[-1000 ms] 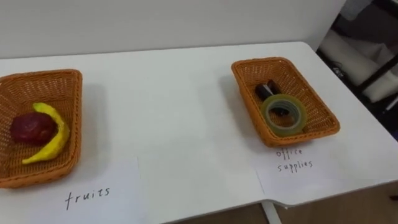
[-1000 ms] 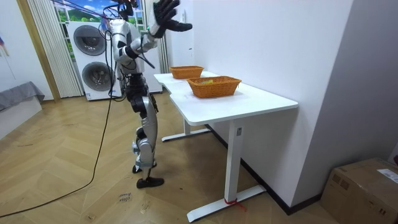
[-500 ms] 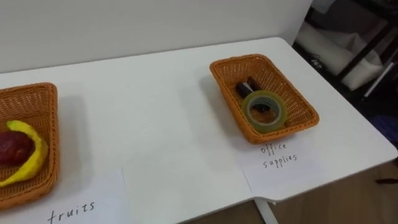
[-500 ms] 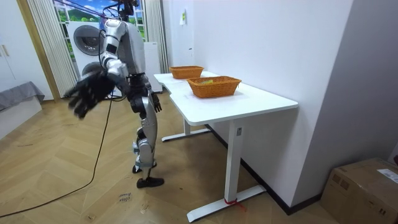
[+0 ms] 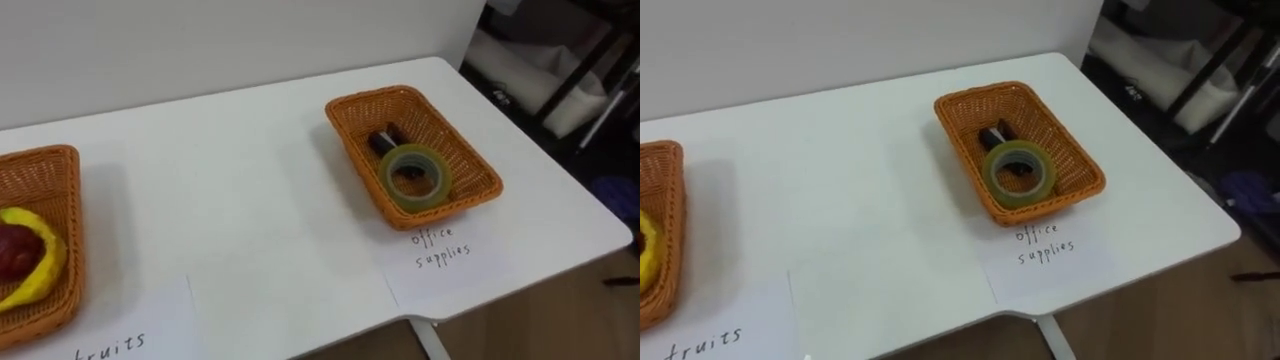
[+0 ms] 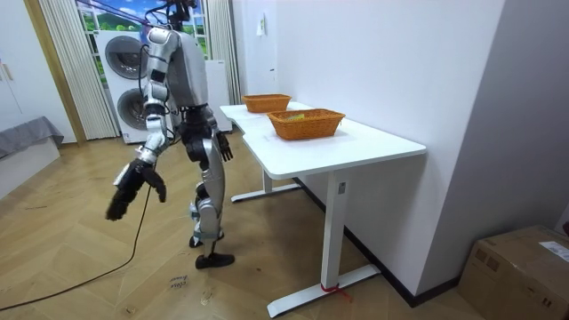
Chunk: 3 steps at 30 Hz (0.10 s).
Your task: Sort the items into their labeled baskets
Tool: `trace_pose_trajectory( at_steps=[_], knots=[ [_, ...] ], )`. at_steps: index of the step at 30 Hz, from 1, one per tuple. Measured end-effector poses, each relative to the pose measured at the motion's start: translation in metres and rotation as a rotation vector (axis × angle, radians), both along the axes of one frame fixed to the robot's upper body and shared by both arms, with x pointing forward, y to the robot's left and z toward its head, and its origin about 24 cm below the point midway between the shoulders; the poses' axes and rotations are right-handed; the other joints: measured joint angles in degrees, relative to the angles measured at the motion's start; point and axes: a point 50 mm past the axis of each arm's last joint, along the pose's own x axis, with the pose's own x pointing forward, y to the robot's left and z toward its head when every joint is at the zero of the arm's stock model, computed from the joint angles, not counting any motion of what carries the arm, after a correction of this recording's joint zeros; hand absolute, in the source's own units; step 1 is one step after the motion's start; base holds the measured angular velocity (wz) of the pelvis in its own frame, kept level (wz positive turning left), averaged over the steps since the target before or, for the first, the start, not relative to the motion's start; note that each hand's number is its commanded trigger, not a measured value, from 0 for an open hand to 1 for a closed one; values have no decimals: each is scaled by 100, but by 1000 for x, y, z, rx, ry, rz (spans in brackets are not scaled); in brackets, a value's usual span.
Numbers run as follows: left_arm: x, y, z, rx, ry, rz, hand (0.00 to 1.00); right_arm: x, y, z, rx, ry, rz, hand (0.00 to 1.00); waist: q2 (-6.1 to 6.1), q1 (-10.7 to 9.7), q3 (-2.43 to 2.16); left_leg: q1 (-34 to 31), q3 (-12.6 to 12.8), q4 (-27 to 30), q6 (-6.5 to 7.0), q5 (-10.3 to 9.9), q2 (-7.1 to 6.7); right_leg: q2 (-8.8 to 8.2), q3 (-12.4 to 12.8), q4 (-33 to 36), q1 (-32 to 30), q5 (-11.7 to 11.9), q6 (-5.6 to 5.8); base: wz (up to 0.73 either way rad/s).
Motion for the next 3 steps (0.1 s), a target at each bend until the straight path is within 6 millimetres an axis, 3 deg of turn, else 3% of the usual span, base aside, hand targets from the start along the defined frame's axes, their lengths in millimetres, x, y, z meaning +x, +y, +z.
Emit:
trace_pose_trajectory(
  at_steps=[3],
  knots=[
    [0, -3, -1, -18, 1, -25, 0, -2, 22, -14, 147, -7, 194, 0, 54, 165, 5, 54, 36, -11, -15, -13, 3, -5, -2, 14, 8, -59, -8, -7]
  ],
)
